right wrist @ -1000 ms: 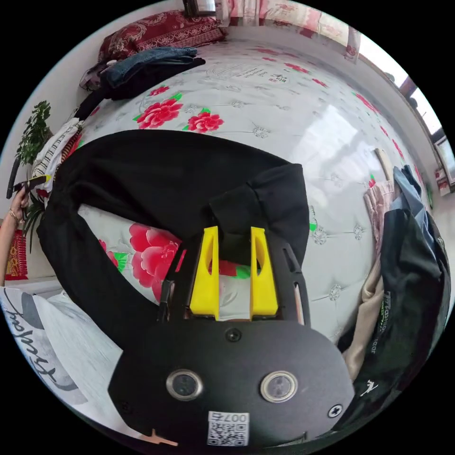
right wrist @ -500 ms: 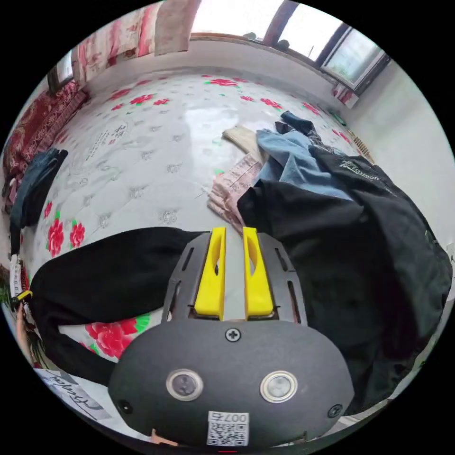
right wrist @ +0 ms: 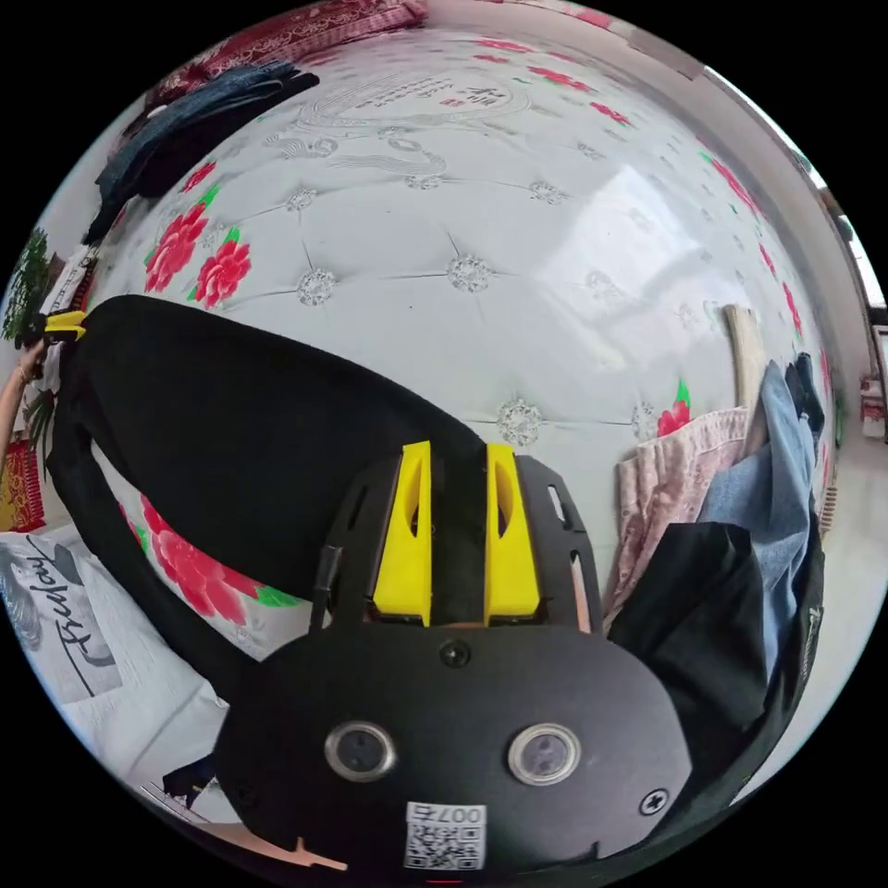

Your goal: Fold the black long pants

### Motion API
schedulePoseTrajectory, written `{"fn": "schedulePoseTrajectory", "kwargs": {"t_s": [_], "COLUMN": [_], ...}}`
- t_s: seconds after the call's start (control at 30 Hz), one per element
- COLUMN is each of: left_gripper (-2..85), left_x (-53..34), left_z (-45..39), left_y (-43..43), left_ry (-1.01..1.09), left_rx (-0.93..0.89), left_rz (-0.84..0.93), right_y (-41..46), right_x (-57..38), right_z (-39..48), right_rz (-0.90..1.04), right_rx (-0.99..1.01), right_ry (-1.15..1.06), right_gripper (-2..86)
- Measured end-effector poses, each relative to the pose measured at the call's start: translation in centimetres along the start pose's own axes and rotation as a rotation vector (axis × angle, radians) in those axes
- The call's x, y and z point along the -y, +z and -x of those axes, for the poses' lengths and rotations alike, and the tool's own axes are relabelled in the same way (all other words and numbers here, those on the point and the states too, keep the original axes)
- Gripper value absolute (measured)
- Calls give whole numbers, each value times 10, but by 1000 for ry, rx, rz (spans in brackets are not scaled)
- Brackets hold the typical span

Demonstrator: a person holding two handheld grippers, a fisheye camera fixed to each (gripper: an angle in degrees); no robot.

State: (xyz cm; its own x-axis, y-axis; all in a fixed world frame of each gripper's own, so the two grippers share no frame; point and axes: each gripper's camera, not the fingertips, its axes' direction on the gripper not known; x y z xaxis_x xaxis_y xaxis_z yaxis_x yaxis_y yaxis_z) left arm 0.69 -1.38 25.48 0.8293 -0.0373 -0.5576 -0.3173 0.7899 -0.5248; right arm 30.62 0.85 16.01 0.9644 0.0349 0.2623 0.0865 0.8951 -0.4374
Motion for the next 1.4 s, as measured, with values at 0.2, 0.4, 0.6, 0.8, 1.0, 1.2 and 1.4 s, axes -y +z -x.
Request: {"fn": "schedulePoseTrajectory", "kwargs": {"t_s": [0.2,0.4,0.6,0.8,1.0,1.2,1.4], "left_gripper": [-2,-6,-5,-5,-6,-7,-7], "left_x": [-9,-90,-217,-342,-384,-358,-333], "left_z": [12,11,-26,-88,-115,-99,-109], "left_y": [-11,-90,-166,-156,-5,31,-12], "left_ry": [-79,-141,-168,-196,-376,-399,-252], "left_rx": [-53,-80,-63,-49,-169,-194,-78], "left_rz": [-29,-277,-537,-592,-260,-137,-125], "right_y": [-65,-198,-278,-246,-85,-97,-244], "right_x": [-13,-103,-234,-356,-412,-413,-424], "right_z": [7,20,54,102,128,92,100], "right_rz": [-96,-437,-631,-503,-79,-154,-514], "right_rx": [9,42,6,-42,132,205,-138], "right_ry": [6,-35,-31,-11,80,159,5], "right_gripper": [4,1,1,0,0,-1,-1]}}
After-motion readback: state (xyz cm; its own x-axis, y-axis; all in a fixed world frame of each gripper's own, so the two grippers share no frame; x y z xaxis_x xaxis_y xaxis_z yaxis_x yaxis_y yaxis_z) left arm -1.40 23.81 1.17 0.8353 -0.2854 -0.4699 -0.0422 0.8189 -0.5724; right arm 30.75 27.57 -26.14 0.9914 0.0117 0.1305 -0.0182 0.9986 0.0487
